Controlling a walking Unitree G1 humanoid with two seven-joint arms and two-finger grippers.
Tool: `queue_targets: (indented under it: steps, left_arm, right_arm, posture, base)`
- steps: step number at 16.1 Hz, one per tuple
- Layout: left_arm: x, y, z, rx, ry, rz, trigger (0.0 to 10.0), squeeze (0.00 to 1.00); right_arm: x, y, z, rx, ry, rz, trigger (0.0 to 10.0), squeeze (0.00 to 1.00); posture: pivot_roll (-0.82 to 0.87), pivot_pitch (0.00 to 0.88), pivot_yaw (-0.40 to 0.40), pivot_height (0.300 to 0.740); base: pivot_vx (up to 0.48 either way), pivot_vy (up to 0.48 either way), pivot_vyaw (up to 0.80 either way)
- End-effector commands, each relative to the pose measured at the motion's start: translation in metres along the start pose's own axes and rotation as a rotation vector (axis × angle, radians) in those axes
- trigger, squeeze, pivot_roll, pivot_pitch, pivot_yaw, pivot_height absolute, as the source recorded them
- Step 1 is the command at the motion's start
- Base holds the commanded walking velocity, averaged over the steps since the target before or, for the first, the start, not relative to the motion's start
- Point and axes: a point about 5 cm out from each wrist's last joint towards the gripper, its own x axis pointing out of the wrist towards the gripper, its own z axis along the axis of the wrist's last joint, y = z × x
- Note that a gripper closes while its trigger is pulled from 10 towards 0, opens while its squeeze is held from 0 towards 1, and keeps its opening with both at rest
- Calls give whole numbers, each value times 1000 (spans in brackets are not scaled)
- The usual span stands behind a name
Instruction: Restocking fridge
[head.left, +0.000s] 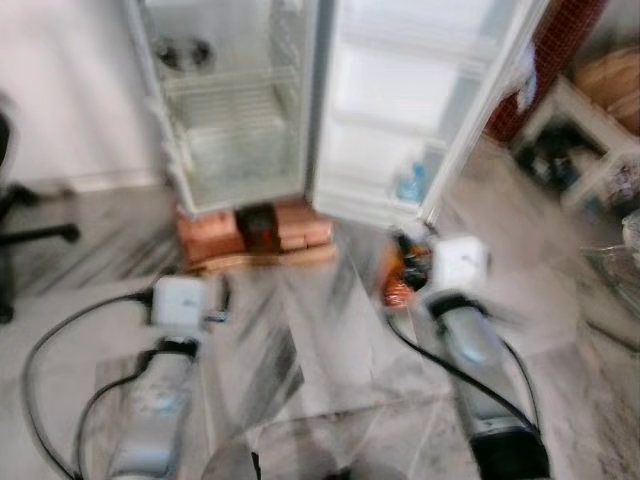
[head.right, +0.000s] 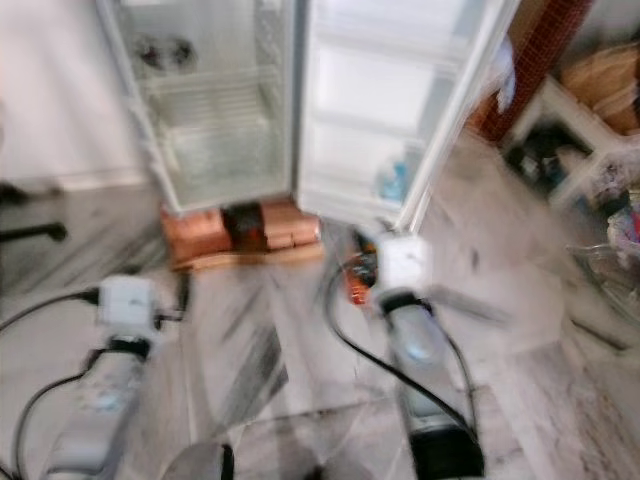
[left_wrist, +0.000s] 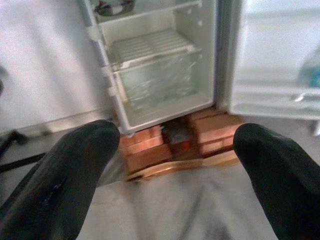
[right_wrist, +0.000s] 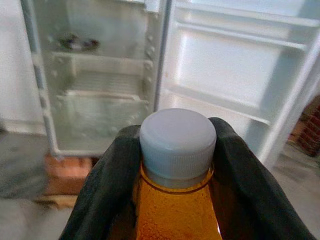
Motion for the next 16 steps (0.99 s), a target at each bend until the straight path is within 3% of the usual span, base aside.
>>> queue_targets:
  steps: [1,4,13,16]
  left_arm:
    - [-1,-9,1,-12,-1,-21,10000,0]
    - [0,-10,2,-12,-1,-22,10000,0]
    - [2,-14,3,-13,2,-34,10000,0]
    - [2,-17,6,-20,-3,-46,10000,0]
  right_arm:
    - [-2,-13,2,-20,-11,-36,10000,0]
    - [-2,-11,3,-28,-15,-20,10000,0]
    - [-1,-9,3,-30,-21,-11,10000,0]
    - [-1,-10,3,-26,-20,-27,10000,0]
  posture:
    - [136,126,-87,740]
    - [137,127,-86,740]
    - [135,125,-84,740]
    - [135,126,-85,740]
  base:
    - [277,0,0]
    - [276,0,0]
    - [279,0,656]
    - [255,0,0]
